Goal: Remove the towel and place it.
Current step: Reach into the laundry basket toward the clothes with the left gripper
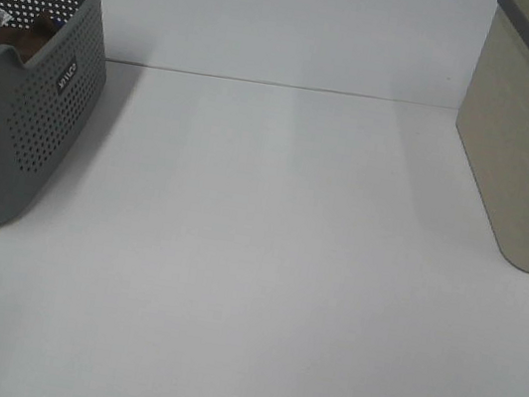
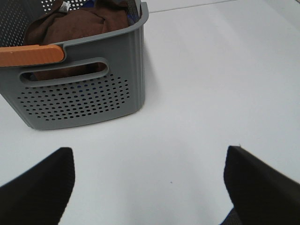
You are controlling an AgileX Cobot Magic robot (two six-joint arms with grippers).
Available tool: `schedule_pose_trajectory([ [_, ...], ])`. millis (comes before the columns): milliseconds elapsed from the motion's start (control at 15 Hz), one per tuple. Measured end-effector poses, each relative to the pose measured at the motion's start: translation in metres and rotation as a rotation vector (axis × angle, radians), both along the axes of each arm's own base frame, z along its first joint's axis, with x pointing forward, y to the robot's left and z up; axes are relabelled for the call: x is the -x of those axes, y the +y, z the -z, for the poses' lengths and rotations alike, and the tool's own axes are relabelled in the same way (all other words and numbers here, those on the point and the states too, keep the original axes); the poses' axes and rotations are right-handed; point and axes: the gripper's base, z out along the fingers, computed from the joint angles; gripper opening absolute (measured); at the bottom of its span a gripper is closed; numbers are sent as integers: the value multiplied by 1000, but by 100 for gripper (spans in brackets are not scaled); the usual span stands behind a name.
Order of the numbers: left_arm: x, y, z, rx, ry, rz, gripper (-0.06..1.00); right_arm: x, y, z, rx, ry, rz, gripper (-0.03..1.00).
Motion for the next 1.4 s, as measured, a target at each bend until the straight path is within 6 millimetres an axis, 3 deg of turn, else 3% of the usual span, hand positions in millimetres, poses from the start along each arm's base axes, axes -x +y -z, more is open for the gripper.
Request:
schedule_pose_trajectory([
  [1400, 0, 0, 0, 0, 0, 0, 82, 0, 0, 0, 0, 0, 0, 65],
])
